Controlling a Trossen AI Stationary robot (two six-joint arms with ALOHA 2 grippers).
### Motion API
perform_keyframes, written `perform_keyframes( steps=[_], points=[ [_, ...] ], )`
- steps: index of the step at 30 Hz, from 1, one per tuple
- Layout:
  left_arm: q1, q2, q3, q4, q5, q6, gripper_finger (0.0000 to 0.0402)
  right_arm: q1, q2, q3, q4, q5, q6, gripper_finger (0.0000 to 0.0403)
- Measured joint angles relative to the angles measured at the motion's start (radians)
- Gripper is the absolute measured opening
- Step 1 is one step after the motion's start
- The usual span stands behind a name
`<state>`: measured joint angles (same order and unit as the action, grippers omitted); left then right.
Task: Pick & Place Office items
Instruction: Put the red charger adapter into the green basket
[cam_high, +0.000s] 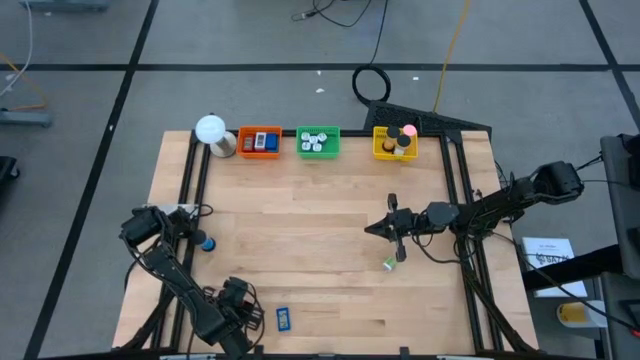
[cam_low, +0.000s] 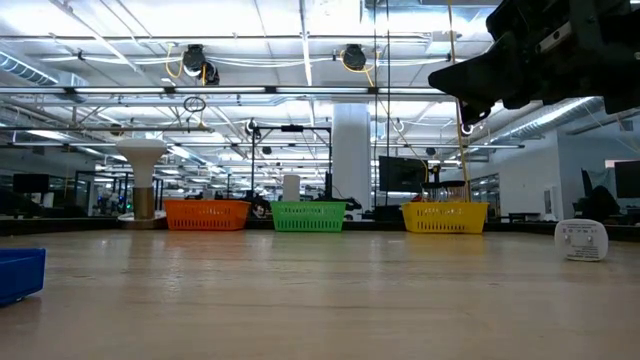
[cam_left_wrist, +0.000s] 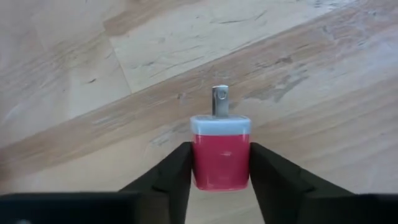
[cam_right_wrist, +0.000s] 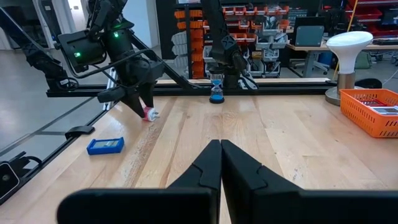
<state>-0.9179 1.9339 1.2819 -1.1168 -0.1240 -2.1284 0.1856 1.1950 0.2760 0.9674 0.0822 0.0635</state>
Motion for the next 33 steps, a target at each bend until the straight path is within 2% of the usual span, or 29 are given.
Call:
perform_keyframes(
  steps=[5, 7, 9, 13, 15, 17, 20, 25, 28, 33],
  points=[
    [-0.009, -0.001, 0.0, -0.001, -0.009, 0.003, 0.0126, 0.0, 0.0, 0.0, 0.0, 0.0, 0.0, 0.0],
    [-0.017, -0.001, 0.0, 0.0, -0.077, -0.005, 0.0127, 0.0, 0.0, 0.0, 0.0, 0.0, 0.003, 0.0],
    [-0.035, -0.001, 0.0, 0.001, -0.255, -0.022, 0.0133, 0.0, 0.0, 0.0, -0.001, -0.002, 0.004, 0.0],
    [-0.062, 0.0, -0.011, -0.001, -0.715, -0.052, 0.013, 0.013, 0.0, 0.0, -0.001, -0.003, 0.003, 0.0],
    [-0.039, 0.01, -0.04, 0.026, -0.863, -0.025, 0.0126, 0.02, 0.0, 0.0, 0.0, -0.003, 0.003, 0.0],
    [0.002, 0.014, -0.079, 0.07, -0.956, 0.03, 0.0126, 0.026, 0.0, 0.0, 0.004, -0.003, 0.003, 0.0],
    [0.086, 0.011, -0.155, 0.261, -1.047, 0.217, 0.0126, 0.038, 0.0, 0.0, 0.008, -0.001, 0.003, 0.0],
    [0.236, 0.013, -0.286, 0.711, -1.13, 0.659, 0.0128, 0.057, 0.0, 0.0, 0.001, 0.002, 0.005, 0.0],
    [0.317, 0.013, -0.366, 1.041, -1.115, 0.974, 0.0128, 0.068, 0.0, 0.0, -0.001, 0.057, 0.006, 0.0],
    [0.439, 0.013, -0.497, 1.648, -0.975, 1.509, 0.0127, 0.069, 0.0, 0.0, -0.023, 0.145, 0.003, 0.0]
  ],
)
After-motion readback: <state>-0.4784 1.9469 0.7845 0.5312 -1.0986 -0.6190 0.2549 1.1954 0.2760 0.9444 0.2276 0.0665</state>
